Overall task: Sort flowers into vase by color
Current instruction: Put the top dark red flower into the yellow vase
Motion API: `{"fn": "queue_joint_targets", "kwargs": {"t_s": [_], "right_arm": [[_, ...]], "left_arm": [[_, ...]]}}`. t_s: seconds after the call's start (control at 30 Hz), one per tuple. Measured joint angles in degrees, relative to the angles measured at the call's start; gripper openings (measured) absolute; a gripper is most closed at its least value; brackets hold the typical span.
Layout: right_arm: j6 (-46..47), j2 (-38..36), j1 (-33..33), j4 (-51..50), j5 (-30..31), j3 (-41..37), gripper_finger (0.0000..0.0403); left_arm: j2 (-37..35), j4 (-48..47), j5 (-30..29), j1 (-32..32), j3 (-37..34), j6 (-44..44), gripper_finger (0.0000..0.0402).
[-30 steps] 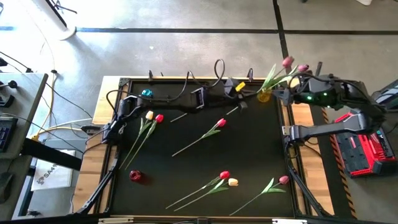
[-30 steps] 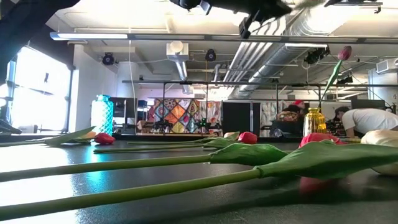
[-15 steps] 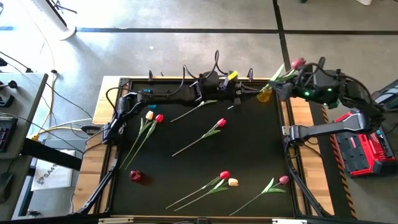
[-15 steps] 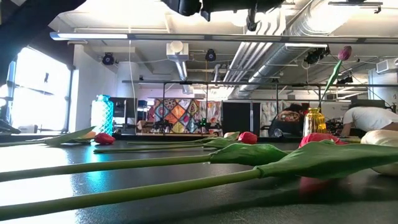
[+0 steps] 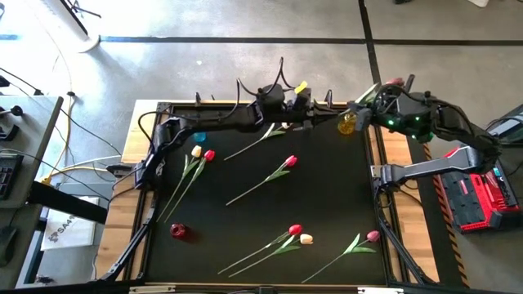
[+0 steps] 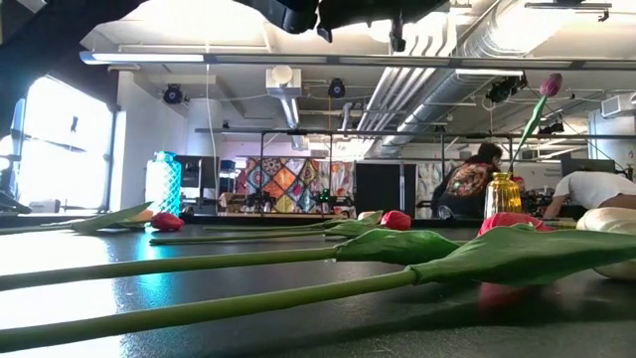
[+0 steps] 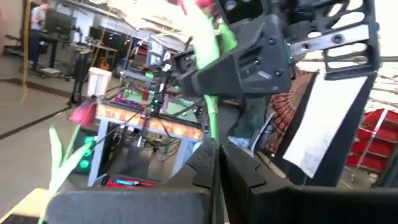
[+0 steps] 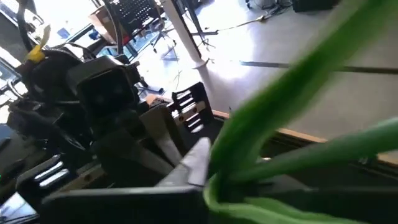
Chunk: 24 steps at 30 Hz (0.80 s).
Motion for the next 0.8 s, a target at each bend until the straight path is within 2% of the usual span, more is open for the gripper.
{"fn": "queue_joint_targets", "kwargs": {"t_s": [0.17,0.3,0.4,0.57,0.7,0.8], "right_arm": [[-2.53,-0.04,-1.35,-2.25,6.75,0.0,0.0017],[-4.6,0.59,-5.62,-9.88,11.41,0.0,0.0004],[-2.12,2.07,-10.13,-16.95,14.47,0.0,0.0008],[-2.52,5.84,-18.12,-23.01,14.08,0.0,0.0003],[-5.09,8.72,-22.66,-21.19,10.76,0.0,0.0005],[-6.93,10.2,-24.65,-18.92,10.43,0.0,0.0006]], "left_arm": [[-0.02,-7.05,-0.08,1.51,0.04,0.92,0.0056],[-0.02,-15.02,-0.12,2.61,0.04,2.87,0.0096],[0.0,-20.39,-0.16,3.26,0.04,4.93,0.0114],[0.0,-23.5,-0.22,3.66,0.04,7.09,0.0119],[0.0,-24.63,-0.95,3.77,0.04,5.56,0.0116],[-0.02,-25.91,-1.5,3.81,0.04,5.96,0.0116]]}}
